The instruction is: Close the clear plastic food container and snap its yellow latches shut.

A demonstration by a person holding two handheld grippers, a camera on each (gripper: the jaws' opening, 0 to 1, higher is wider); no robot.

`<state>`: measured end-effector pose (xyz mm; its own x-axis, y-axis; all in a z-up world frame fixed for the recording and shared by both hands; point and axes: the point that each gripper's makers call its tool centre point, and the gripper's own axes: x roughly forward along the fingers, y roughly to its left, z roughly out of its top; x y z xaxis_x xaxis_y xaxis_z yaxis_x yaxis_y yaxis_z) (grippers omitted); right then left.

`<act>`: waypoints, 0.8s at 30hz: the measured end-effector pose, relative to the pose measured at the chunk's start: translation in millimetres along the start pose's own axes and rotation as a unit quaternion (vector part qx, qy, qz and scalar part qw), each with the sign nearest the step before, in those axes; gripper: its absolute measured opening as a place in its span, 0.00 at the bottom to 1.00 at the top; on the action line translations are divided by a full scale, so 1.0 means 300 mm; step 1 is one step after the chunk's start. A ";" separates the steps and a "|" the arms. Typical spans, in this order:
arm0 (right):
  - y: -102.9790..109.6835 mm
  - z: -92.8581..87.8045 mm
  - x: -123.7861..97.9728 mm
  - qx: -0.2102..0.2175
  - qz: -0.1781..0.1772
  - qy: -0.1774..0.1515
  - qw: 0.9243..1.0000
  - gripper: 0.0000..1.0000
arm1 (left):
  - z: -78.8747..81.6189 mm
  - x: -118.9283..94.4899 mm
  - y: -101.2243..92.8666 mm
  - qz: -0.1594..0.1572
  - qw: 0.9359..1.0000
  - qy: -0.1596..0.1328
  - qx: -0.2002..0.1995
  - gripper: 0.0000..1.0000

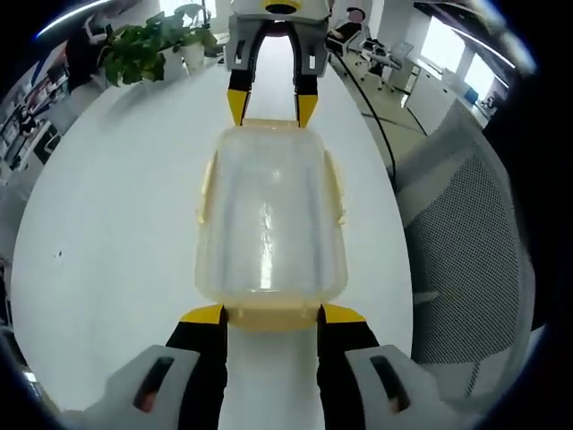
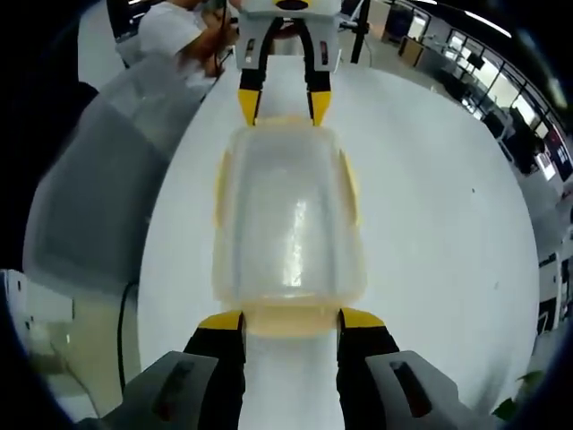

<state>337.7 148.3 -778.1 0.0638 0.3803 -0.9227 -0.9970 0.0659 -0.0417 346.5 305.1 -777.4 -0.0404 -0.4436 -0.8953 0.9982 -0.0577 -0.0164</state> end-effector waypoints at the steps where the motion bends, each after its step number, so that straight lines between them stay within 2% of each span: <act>1: -0.001 -0.003 -0.001 0.001 0.000 0.000 1.000 0.38 | 0.001 0.001 -0.001 -0.001 1.000 0.000 0.000 0.37; 24: 0.004 -0.011 0.003 0.010 0.000 -0.003 1.000 0.38 | 0.009 -0.005 0.003 -0.003 1.000 0.009 0.003 0.38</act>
<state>336.2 145.7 -780.2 0.0632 0.3850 -0.9207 -0.9960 0.0832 -0.0336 347.3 303.3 -774.9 -0.0461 -0.4271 -0.9030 0.9976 -0.0667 -0.0193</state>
